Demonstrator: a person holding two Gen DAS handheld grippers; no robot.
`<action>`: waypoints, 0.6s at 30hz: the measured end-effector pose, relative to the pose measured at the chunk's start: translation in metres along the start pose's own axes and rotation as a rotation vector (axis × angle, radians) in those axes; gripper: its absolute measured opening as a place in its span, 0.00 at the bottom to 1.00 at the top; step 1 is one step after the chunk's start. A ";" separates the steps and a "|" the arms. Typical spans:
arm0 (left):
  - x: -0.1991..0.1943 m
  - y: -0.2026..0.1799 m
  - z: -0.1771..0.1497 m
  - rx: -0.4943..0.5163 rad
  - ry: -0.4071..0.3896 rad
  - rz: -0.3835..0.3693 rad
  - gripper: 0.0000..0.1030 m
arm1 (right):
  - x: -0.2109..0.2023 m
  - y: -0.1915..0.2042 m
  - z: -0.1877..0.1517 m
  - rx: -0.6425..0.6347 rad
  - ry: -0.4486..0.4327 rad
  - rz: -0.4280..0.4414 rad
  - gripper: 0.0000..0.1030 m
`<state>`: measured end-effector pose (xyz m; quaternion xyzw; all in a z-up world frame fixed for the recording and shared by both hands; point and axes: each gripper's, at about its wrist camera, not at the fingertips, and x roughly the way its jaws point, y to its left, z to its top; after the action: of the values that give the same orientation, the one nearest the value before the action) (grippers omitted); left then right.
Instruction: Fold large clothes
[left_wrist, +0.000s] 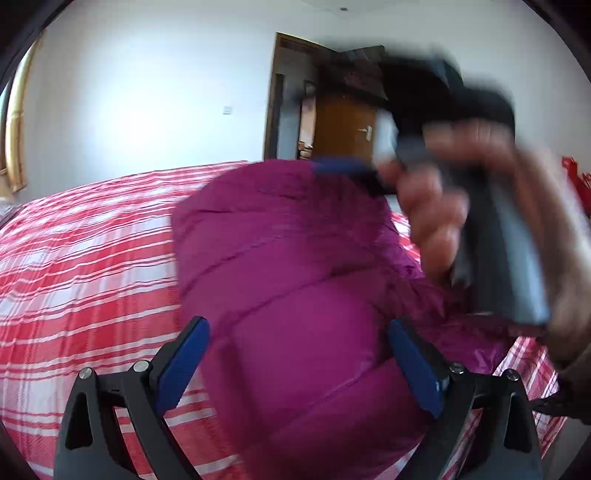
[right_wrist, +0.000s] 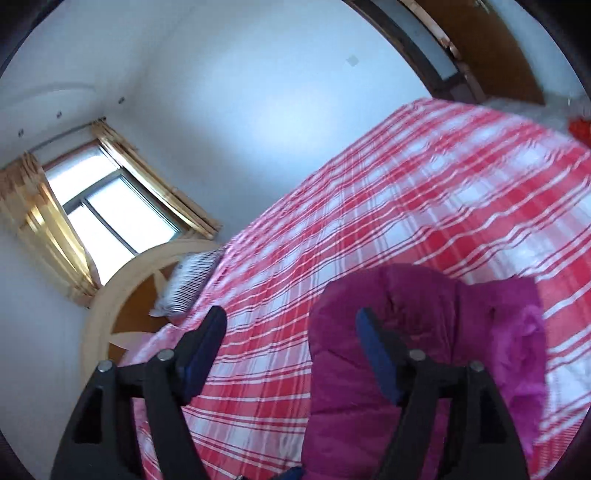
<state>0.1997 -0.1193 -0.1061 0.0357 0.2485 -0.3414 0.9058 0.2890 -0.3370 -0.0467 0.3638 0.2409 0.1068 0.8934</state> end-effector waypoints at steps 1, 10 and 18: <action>-0.003 0.007 0.002 -0.015 -0.012 0.023 0.94 | 0.001 -0.013 -0.001 0.040 -0.010 -0.017 0.75; 0.053 0.018 0.030 -0.019 0.101 0.111 0.95 | 0.001 -0.064 -0.014 -0.028 -0.039 -0.248 0.74; 0.088 0.031 0.009 -0.098 0.194 0.092 0.99 | 0.020 -0.097 -0.026 -0.039 0.016 -0.315 0.74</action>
<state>0.2801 -0.1502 -0.1435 0.0358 0.3494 -0.2820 0.8928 0.2951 -0.3832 -0.1379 0.3031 0.3001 -0.0267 0.9041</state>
